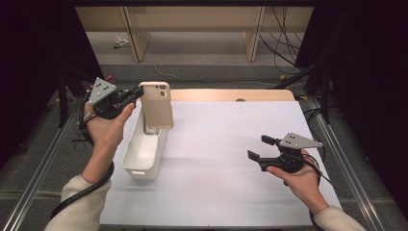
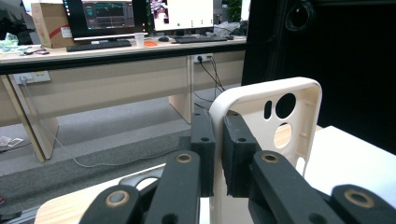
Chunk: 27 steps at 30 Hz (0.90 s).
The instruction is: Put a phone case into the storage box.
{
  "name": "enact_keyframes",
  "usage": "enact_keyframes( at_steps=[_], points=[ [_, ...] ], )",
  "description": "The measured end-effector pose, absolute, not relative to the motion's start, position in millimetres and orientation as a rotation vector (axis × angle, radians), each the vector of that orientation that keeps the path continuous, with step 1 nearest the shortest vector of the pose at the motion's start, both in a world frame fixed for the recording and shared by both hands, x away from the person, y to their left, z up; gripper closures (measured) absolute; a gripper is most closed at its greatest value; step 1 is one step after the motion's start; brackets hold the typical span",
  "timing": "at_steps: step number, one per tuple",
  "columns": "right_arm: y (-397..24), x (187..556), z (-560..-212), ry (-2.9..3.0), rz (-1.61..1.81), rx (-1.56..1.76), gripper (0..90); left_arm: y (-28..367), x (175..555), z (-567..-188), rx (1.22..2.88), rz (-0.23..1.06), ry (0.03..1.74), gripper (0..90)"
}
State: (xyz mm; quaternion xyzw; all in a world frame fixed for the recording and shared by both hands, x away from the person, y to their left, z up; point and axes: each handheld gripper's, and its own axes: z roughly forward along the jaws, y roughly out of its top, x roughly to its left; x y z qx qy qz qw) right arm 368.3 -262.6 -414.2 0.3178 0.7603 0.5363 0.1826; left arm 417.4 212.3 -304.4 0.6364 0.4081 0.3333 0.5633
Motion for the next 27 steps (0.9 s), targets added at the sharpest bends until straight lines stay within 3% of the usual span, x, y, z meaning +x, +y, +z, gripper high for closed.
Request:
enact_keyframes(
  at_steps=[27],
  points=[
    [-263.3, 369.2, -414.9, 2.148, 1.515, 0.905, 19.8, 237.2, 441.4, -314.9, 1.528, 0.822, 0.955, 83.7]
  ],
)
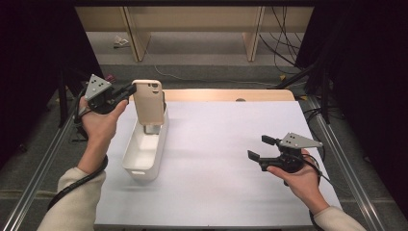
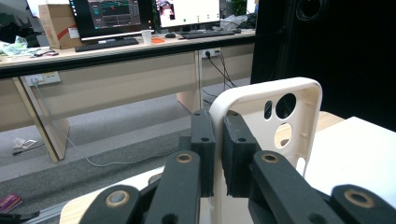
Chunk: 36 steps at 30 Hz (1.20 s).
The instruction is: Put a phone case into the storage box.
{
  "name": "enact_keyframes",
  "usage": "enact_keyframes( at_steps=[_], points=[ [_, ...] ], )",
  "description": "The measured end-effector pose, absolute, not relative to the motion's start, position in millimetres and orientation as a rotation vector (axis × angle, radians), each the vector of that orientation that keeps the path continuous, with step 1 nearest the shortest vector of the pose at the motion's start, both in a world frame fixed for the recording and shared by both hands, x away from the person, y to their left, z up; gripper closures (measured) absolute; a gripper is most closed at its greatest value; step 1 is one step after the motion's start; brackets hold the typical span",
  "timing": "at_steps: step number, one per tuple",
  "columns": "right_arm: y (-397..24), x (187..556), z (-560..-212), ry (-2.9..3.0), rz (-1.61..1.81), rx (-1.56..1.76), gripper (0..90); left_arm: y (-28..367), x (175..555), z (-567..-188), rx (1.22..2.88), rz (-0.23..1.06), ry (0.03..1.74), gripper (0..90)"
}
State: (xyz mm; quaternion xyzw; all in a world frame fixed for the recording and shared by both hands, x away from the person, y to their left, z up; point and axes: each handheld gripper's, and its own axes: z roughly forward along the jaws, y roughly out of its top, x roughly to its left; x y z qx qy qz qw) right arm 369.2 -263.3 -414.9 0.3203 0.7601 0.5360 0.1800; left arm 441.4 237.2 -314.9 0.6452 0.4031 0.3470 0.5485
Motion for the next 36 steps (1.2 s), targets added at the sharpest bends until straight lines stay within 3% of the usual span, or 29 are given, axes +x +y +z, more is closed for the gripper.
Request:
enact_keyframes(
  at_steps=[36],
  points=[
    [-263.6, 369.1, -414.8, 2.153, 1.517, 0.903, 19.6, 247.3, 463.9, -339.2, 1.562, 0.832, 1.006, 83.7]
  ],
)
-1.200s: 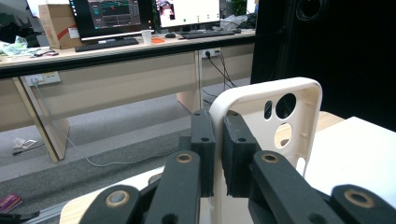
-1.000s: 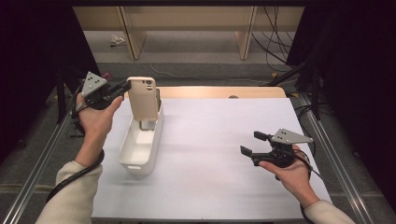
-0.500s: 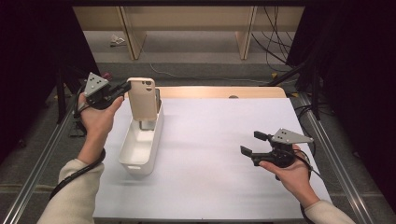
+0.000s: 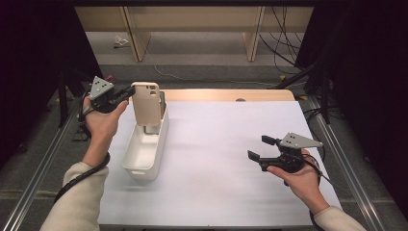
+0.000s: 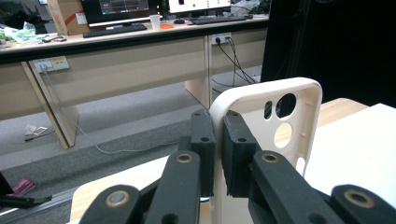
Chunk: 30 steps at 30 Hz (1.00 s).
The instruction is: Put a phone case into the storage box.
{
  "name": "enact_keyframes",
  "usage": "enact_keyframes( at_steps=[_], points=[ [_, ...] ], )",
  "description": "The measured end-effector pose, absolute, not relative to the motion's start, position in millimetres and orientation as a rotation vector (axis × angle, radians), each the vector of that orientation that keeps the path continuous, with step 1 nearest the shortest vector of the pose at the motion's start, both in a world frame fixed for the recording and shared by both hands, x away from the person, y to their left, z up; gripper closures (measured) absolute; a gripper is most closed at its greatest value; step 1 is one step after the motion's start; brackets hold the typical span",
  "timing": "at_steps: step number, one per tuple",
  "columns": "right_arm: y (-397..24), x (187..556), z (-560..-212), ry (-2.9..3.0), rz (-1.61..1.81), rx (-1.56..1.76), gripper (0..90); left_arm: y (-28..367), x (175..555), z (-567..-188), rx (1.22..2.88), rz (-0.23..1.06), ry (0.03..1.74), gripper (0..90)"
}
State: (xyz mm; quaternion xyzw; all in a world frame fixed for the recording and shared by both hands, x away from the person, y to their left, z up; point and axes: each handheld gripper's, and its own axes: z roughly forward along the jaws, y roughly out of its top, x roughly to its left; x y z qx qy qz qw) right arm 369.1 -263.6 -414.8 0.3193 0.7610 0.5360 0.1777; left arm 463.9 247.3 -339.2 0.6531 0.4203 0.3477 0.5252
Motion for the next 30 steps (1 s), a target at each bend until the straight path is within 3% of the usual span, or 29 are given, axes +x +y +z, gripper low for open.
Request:
enact_keyframes(
  at_steps=[30],
  points=[
    [-264.1, 369.6, -415.1, 2.155, 1.517, 0.906, 19.6, 249.3, 481.2, -368.8, 1.633, 0.780, 1.021, 83.7]
  ],
)
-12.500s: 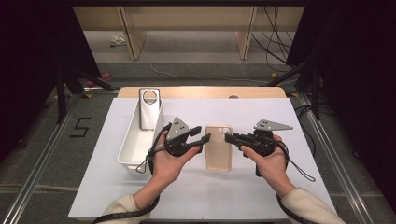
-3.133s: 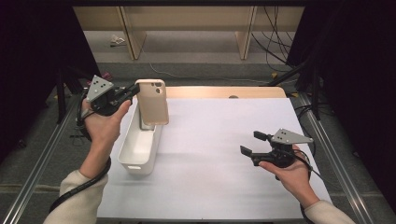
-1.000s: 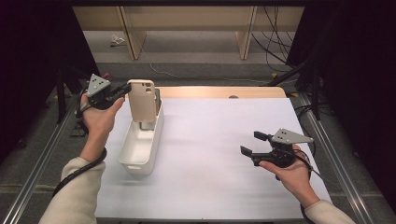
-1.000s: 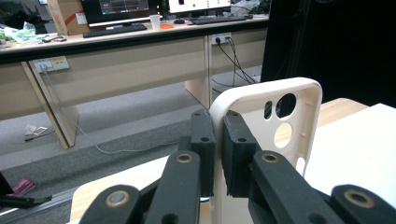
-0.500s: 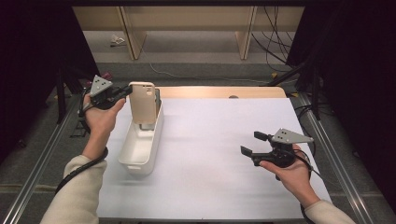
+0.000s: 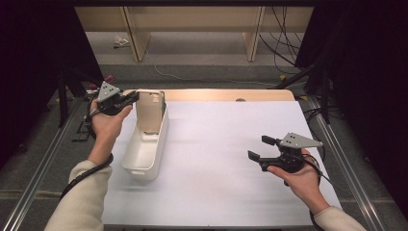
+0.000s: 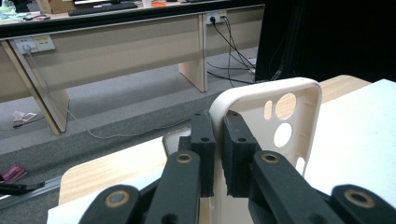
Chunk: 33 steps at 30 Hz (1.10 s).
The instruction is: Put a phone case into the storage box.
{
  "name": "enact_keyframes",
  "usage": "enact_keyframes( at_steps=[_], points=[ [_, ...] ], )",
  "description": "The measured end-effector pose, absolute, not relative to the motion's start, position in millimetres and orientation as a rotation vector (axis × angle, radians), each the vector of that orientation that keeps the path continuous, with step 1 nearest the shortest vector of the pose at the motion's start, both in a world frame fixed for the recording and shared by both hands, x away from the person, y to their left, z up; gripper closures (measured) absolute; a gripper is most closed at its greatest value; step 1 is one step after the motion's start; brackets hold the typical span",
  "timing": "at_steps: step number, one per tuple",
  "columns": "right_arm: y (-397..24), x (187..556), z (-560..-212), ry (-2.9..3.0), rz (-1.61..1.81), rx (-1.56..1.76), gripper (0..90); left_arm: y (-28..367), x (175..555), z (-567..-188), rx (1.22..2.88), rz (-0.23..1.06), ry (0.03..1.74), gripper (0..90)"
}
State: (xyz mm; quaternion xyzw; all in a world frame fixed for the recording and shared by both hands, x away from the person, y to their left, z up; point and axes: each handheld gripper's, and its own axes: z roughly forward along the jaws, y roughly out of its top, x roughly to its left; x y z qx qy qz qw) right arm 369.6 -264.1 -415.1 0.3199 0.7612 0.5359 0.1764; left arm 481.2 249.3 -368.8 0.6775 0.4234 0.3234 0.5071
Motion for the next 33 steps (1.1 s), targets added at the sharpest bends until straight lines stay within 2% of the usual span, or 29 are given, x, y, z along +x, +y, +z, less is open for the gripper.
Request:
enact_keyframes(
  at_steps=[33],
  points=[
    [-263.6, 370.5, -416.6, 2.168, 1.514, 0.911, 19.5, 250.2, 494.5, -391.7, 1.677, 0.724, 1.062, 83.5]
  ],
)
